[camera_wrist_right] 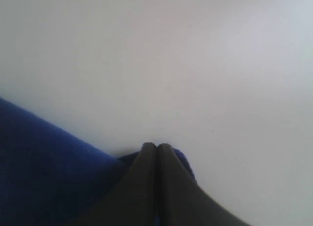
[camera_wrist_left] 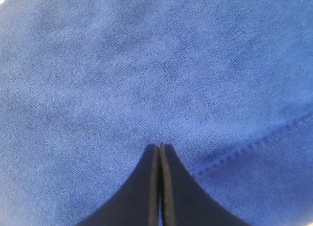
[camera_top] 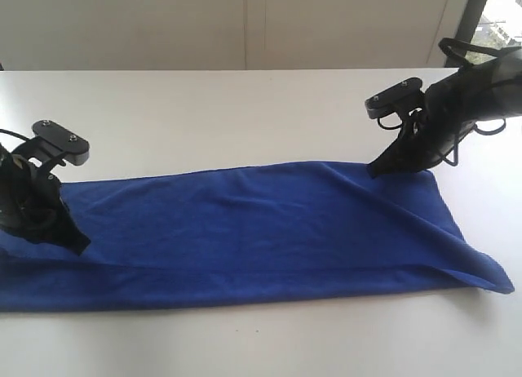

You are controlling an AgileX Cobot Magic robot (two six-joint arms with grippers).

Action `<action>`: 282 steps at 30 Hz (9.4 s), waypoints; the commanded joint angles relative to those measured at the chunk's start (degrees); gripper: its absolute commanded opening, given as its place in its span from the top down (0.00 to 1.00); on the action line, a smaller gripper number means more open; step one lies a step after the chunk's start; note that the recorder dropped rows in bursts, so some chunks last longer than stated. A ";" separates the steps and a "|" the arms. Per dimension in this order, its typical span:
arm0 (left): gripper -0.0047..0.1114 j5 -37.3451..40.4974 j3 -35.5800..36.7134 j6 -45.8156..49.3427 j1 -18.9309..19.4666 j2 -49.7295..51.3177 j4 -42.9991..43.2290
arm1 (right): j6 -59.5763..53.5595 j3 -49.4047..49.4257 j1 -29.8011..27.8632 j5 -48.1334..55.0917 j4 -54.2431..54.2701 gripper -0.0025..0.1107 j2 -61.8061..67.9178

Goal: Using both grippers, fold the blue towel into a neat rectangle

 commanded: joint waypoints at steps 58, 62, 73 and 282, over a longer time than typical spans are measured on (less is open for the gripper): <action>0.96 -1.55 2.10 -0.36 -0.19 6.92 -0.60 | 9.30 -5.45 -2.85 0.14 -12.78 0.98 6.41; 0.96 -1.55 2.10 -0.36 -0.19 6.92 -0.60 | 9.30 -5.45 -2.85 -1.39 -12.78 0.98 6.41; 0.96 -0.78 1.70 -0.60 -0.19 6.92 -0.60 | 8.93 -5.45 -2.85 -4.98 -12.86 0.98 -0.80; 0.46 36.26 1.63 22.44 16.37 -1.74 -18.02 | -14.44 18.41 -8.48 24.28 19.69 0.97 -20.62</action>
